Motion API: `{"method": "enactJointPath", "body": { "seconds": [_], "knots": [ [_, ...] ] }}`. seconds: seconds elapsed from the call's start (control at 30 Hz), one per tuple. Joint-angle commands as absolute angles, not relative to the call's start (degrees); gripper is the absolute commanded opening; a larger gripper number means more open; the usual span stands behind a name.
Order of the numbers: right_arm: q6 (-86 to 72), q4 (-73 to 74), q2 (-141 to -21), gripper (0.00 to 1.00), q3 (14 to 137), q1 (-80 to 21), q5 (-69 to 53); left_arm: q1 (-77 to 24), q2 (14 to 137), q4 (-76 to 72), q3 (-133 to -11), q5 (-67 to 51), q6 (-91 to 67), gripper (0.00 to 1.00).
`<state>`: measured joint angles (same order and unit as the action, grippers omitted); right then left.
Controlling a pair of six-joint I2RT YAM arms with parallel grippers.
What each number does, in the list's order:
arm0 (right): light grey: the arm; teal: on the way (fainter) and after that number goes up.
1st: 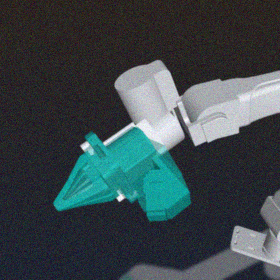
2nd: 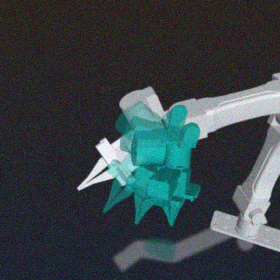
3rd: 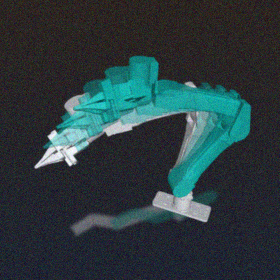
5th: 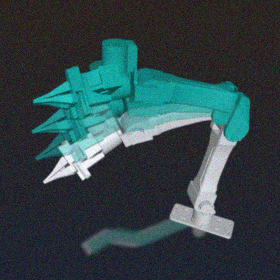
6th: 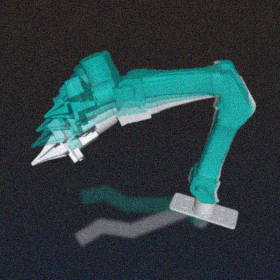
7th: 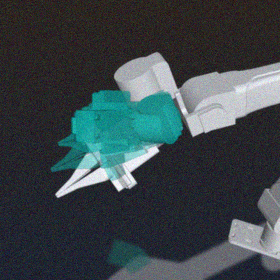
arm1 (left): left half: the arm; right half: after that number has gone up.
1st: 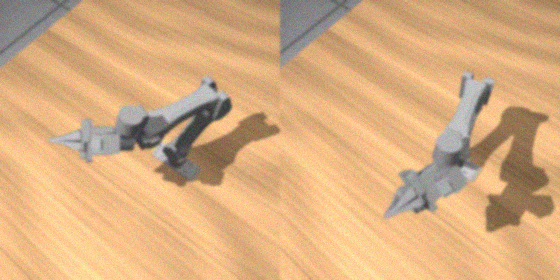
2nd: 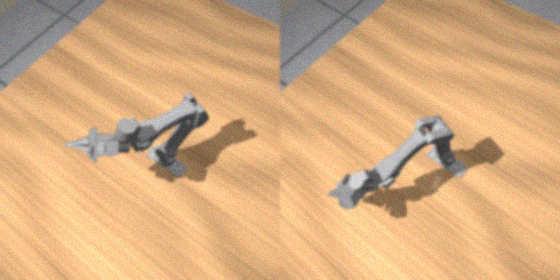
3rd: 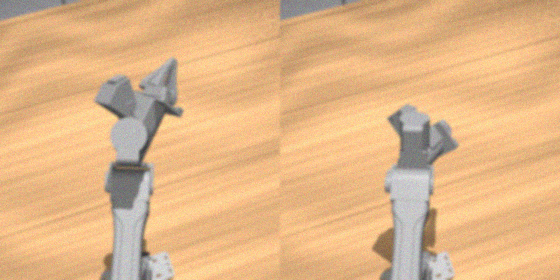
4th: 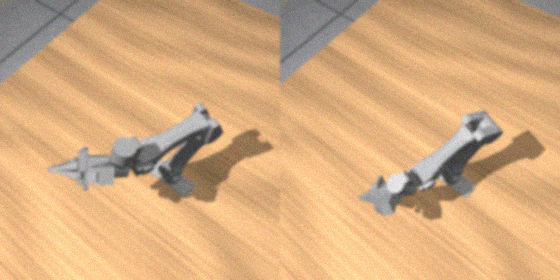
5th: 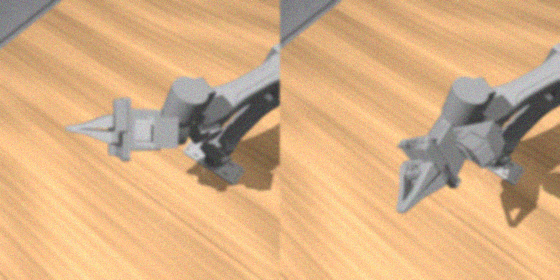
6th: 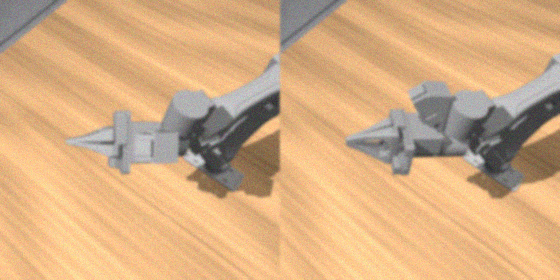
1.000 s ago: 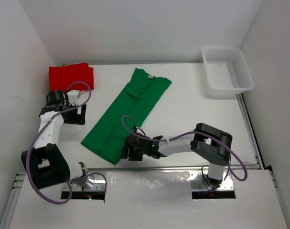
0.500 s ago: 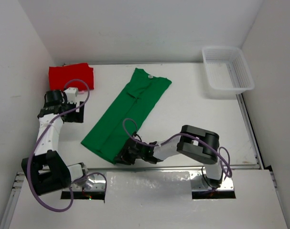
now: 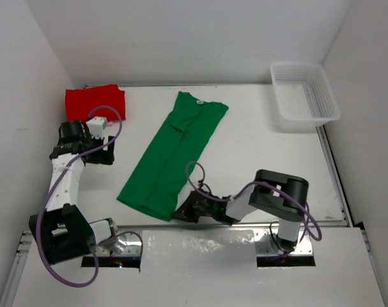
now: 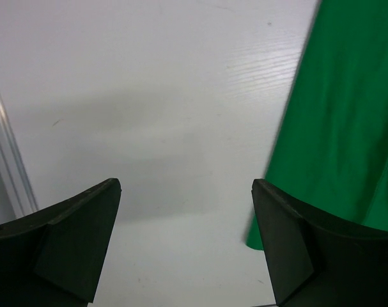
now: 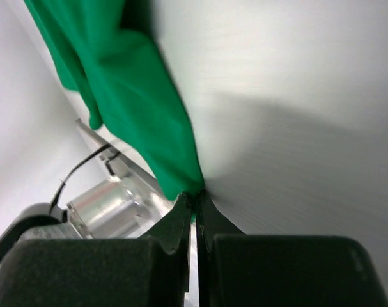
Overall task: Fold and stack the t-shirts
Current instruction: Rotate the tshirt 90 degrees, then grab the bottom of the folded rectangular tshirt with both arms
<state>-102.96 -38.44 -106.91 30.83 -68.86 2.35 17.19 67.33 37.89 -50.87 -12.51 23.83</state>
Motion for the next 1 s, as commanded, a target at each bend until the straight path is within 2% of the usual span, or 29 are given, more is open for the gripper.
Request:
{"method": "enactJointPath", "body": {
  "seconds": [0.0, 0.17, 0.4, 0.57, 0.63, 0.73, 0.8, 0.9, 0.93, 0.97],
  "knots": [
    [-96.17, -30.67, -101.81, 0.00, 20.17, -65.75, 4.49, 15.74, 66.18, 39.28, -52.38, -19.50, 26.63, 0.83],
    [-91.50, -29.72, -92.65, 0.00, 8.89, -59.51, 0.63, 7.84, 66.18, 39.29, -53.79, -16.27, 27.51, 0.83],
    [-83.42, -14.01, -73.33, 0.00, -3.94, -53.79, 0.26, -12.35, 67.50, 35.69, -55.72, -12.66, 24.44, 0.82],
    [-77.37, -1.61, -57.78, 0.00, -4.67, -52.65, 1.23, -28.10, 68.64, 34.81, -55.20, -3.97, 24.87, 0.81],
    [-74.54, 5.79, -55.47, 0.00, -2.91, -51.51, 1.85, -35.92, 67.95, 34.45, -54.76, -0.28, 27.49, 0.81],
    [-71.55, 5.55, -54.93, 0.35, -0.88, -49.57, -2.78, -40.25, 67.24, 37.52, -55.72, 1.56, 33.89, 0.79],
    [-67.43, 5.26, -58.60, 0.50, 2.43, -49.57, -6.14, -40.52, 65.93, 41.21, -55.73, 1.50, 38.38, 0.79],
    [-57.33, 12.81, -61.60, 0.53, 10.53, -49.48, -9.31, -41.83, 57.79, 42.28, -47.67, 0.27, 54.27, 0.77],
    [-54.43, 14.83, -61.26, 0.53, 13.94, -49.48, -9.14, -42.79, 55.05, 41.93, -41.55, -1.22, 64.24, 0.75],
    [-53.27, 16.77, -60.91, 0.53, 15.37, -49.22, -9.05, -43.06, 51.97, 40.88, -38.53, -2.19, 69.03, 0.69]
  ]
}}
